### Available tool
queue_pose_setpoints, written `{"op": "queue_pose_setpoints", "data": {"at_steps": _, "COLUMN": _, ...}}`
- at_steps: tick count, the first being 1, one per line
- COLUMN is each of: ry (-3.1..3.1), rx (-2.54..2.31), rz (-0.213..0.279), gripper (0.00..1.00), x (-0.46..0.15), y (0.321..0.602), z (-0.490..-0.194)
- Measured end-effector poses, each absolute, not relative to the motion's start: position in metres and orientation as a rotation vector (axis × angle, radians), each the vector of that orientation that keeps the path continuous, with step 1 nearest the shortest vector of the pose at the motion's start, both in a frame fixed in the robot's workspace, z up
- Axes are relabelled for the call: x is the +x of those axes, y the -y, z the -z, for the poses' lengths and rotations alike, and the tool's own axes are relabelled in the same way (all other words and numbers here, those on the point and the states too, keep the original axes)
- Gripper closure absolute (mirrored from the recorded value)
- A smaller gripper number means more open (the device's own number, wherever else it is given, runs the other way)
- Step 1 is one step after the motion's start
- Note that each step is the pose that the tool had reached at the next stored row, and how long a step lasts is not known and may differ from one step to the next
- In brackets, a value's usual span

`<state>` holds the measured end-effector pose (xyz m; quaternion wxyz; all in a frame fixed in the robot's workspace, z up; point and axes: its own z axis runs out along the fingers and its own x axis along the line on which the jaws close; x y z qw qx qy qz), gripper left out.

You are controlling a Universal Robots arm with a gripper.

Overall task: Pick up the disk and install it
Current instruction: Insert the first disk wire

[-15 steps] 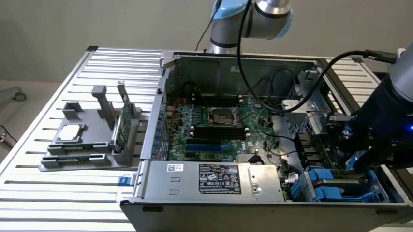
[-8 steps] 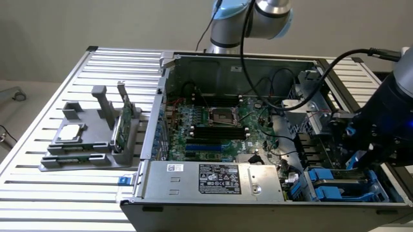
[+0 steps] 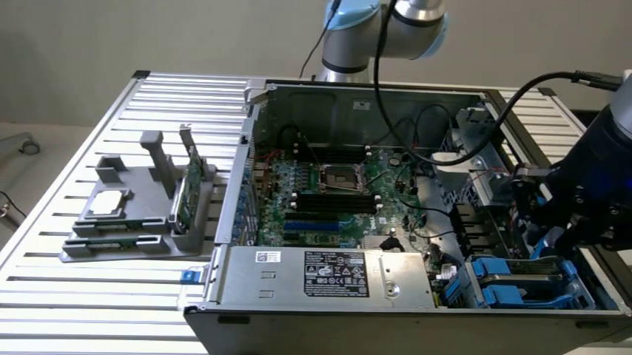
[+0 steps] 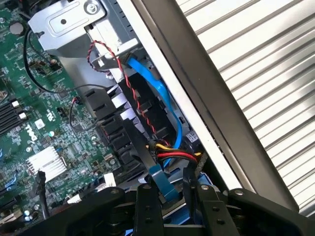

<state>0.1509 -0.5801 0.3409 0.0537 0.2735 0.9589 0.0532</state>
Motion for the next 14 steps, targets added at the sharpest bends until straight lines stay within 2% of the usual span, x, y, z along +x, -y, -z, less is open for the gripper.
{"op": "queue_pose_setpoints", "data": {"at_steps": 14, "ry": -2.903, "rx": 0.956, "rz": -0.144, "gripper": 0.67, "x": 0.1512, "y": 0.5807, "z": -0.3429}}
